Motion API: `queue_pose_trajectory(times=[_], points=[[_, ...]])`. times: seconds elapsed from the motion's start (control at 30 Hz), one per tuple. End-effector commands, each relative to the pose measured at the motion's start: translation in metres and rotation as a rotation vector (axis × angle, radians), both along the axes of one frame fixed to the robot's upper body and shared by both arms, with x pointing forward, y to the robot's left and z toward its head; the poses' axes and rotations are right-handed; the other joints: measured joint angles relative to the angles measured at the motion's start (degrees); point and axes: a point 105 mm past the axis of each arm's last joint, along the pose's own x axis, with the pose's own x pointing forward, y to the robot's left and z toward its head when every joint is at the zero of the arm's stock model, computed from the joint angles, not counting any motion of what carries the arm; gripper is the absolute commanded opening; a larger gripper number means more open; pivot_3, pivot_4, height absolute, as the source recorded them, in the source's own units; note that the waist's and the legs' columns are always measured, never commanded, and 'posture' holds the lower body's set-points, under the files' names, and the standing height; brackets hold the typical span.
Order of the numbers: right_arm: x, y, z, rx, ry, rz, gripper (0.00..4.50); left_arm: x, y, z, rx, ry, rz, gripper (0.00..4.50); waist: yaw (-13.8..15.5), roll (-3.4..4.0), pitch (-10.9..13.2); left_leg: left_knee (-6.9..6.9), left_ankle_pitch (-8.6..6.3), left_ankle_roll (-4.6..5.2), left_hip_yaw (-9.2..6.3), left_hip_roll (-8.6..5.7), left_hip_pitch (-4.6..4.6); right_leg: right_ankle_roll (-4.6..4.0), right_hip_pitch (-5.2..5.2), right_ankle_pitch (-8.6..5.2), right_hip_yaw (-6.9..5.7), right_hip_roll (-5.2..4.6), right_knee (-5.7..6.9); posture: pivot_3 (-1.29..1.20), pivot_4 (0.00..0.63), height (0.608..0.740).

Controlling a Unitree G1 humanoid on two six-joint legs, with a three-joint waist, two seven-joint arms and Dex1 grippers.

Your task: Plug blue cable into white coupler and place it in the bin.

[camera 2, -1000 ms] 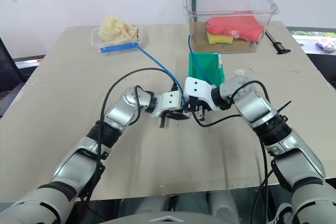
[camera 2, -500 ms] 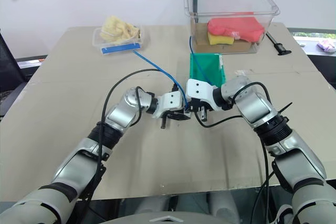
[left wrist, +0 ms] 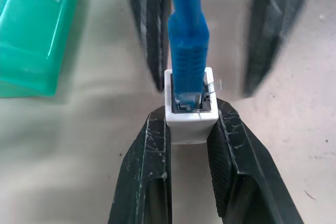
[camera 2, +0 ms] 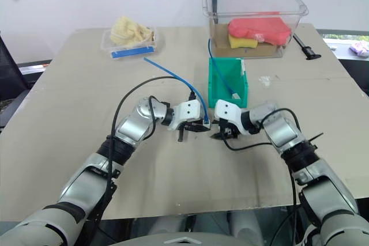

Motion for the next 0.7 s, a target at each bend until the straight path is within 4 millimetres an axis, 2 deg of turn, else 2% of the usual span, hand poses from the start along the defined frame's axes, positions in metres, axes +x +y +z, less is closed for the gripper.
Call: queue_pose_trajectory(times=[0.03,0.07,0.17,0.27,0.37,0.47,0.57,0.63,0.7], points=[[-0.006,0.000,0.064,0.254,-0.150,-0.046,4.29,-0.001,-0.001,0.008,-0.034,-0.012,0.013,0.35,-0.05,0.03,0.03,0.00,0.00,0.00,-0.01,0.01,-0.05,0.00,-0.06,0.00,0.00,0.01,0.00,0.00,0.150,0.740],[-0.016,-0.001,0.069,0.286,-0.135,-0.042,4.48,-0.001,0.000,0.010,-0.046,-0.010,0.021,0.35,0.06,0.03,0.03,-0.01,0.01,-0.01,-0.03,0.01,-0.21,-0.01,-0.24,0.01,0.01,0.01,0.00,0.00,0.150,0.740],[-0.039,-0.008,0.072,0.301,-0.148,-0.065,4.48,-0.001,0.002,0.018,-0.105,0.024,0.055,0.35,0.20,0.01,0.05,0.01,0.02,-0.03,-0.24,0.01,-0.69,-0.01,-0.57,0.00,-0.17,-0.01,-0.12,0.00,0.150,0.740],[-0.062,-0.019,0.073,0.358,-0.169,-0.180,4.48,-0.003,0.002,0.036,-0.188,0.099,0.103,0.35,0.42,-0.04,0.15,0.01,0.00,0.00,-0.26,-0.02,-0.77,0.01,-0.58,-0.01,-0.21,-0.04,-0.15,0.00,0.150,0.740],[-0.076,-0.030,0.076,0.400,-0.250,-0.348,4.48,-0.001,-0.004,0.064,-0.297,0.197,0.157,0.35,0.29,-0.09,0.27,0.04,0.00,0.01,-0.23,-0.01,-0.77,0.04,-0.59,-0.02,-0.19,-0.03,-0.11,0.00,0.150,0.740],[-0.085,-0.038,0.082,0.457,-0.326,-0.533,4.48,0.010,-0.014,0.096,-0.383,0.298,0.249,0.35,0.34,-0.21,0.35,0.08,0.00,0.01,-0.26,-0.02,-0.74,0.25,-0.56,-0.14,-0.24,-0.01,-0.05,0.00,0.150,0.740],[-0.097,-0.040,0.080,0.467,-0.343,-0.644,4.48,0.020,-0.028,0.120,-0.428,0.389,0.306,0.35,0.20,-0.24,0.36,0.08,0.01,0.00,-0.28,-0.03,-0.64,0.34,-0.45,-0.21,-0.25,0.00,-0.01,0.00,0.150,0.740],[-0.105,-0.044,0.076,0.459,-0.350,-0.726,4.48,0.044,-0.043,0.136,-0.467,0.479,0.445,0.35,0.38,-0.28,0.37,0.09,0.01,-0.01,-0.30,-0.05,-0.62,0.36,-0.41,-0.23,-0.28,-0.01,-0.01,0.00,0.150,0.740],[-0.107,-0.048,0.074,0.446,-0.363,-0.788,4.48,0.057,-0.056,0.143,-0.482,0.529,0.504,0.35,0.41,-0.35,0.44,0.10,0.01,-0.01,-0.27,-0.09,-0.59,0.40,-0.38,-0.25,-0.24,-0.03,-0.02,0.00,0.150,0.740]])
